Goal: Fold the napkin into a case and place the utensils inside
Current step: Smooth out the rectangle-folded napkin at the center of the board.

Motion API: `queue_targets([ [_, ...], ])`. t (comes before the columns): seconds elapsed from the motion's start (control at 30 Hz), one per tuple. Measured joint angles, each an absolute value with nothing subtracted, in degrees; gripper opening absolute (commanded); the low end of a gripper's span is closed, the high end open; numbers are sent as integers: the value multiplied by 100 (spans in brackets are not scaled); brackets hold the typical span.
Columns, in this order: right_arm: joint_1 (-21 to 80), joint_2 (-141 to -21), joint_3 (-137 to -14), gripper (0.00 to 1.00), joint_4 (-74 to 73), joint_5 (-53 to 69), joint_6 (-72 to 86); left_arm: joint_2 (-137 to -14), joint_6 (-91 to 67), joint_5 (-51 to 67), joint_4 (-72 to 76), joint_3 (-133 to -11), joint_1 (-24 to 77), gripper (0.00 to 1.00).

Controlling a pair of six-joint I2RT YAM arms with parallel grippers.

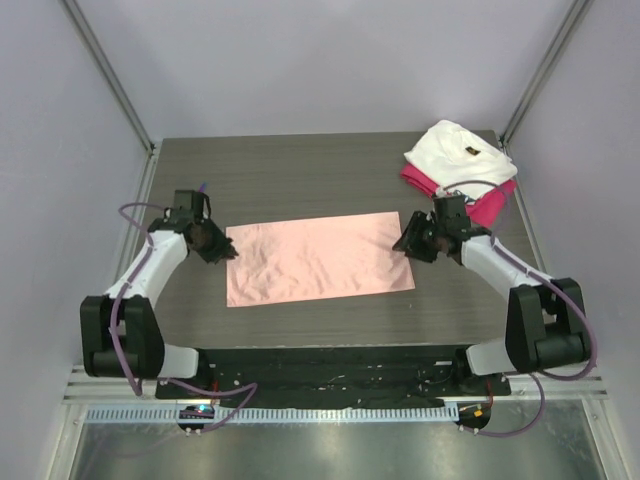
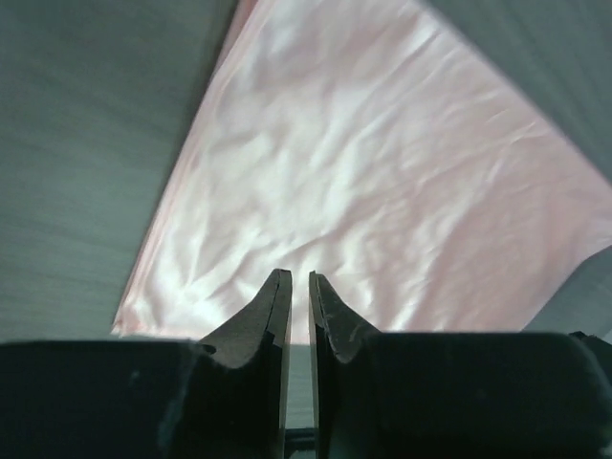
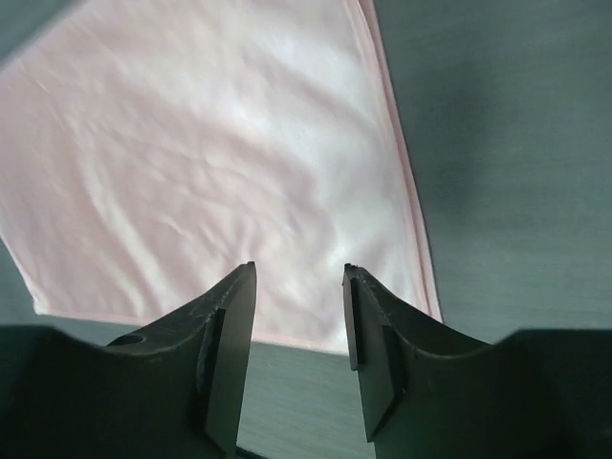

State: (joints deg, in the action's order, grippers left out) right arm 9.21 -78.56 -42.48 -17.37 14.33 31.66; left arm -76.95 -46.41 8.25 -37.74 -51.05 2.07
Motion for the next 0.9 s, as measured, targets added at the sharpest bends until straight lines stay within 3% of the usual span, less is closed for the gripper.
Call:
queue_targets([
  [0.07,919,-8230,-4836,44,-1656,1422,3157,-8119,-4639,886,-3647,-5640,185,5],
  [0.2,915,-9194,-5937,27,-1463,1275,3089,-9273,-4622,934,-3527,-6632,117,3],
  [0.37,884,-10134,-6744,19,-1452,1120,3033,-10204,-4626,926,-3538,-7137,60,2],
  [0.9,823,-11448,-7426,17,-1321,1125,3048,-11277,-4615,733,-3559,-7675,-213,1],
])
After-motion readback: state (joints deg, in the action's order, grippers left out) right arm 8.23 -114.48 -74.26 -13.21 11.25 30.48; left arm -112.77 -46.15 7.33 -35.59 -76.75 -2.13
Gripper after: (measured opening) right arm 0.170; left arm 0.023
